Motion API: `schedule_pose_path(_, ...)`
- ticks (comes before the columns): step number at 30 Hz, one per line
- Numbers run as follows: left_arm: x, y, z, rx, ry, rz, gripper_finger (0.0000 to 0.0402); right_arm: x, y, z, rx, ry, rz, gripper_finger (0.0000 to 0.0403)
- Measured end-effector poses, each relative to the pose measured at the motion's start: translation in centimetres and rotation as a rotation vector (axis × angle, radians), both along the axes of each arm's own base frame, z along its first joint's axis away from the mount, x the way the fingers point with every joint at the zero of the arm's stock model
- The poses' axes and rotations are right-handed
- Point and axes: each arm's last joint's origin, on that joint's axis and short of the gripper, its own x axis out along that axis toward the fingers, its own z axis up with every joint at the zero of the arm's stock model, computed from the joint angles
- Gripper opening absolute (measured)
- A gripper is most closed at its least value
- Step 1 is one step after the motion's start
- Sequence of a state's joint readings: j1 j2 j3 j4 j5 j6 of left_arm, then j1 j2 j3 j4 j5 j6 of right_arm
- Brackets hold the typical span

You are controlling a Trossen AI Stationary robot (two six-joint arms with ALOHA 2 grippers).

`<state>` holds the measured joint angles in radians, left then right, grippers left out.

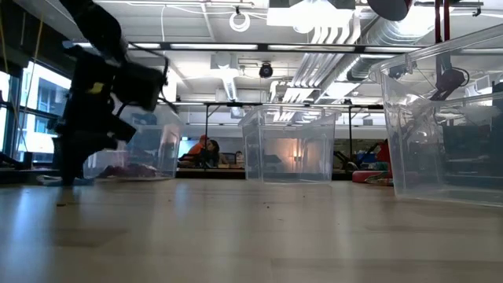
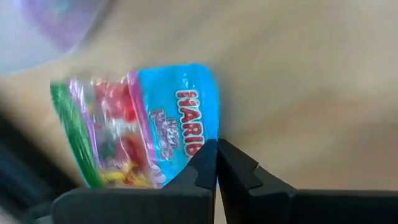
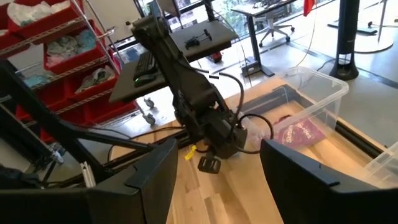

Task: Sort candy
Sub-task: Put the blue candy into the top right transparent bin

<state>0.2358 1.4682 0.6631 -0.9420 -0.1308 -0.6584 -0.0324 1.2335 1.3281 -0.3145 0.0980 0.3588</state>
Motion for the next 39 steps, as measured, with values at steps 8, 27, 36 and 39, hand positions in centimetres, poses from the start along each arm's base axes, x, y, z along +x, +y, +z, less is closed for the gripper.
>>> schedule_pose_path(8,2.3,-2.9,3.6,-0.085,-0.203,-0.044,0.0,0.0,0.6,-0.2,0.0,0.019,0.022,0.0225)
schedule_pose_path(27,8.7,-3.5,19.1,0.174,-0.964,-0.239,0.0,0.1,0.5,1.1,-0.078,-0.105,0.032,0.0225)
schedule_pose_path(36,14.8,1.8,21.6,0.379,-1.053,-0.318,0.0,-0.2,0.4,1.6,-0.106,-0.135,0.007,0.0225)
schedule_pose_path(39,16.5,3.8,21.2,0.415,-1.019,-0.327,0.0,-0.2,0.4,1.9,-0.121,-0.161,0.004,0.0225)
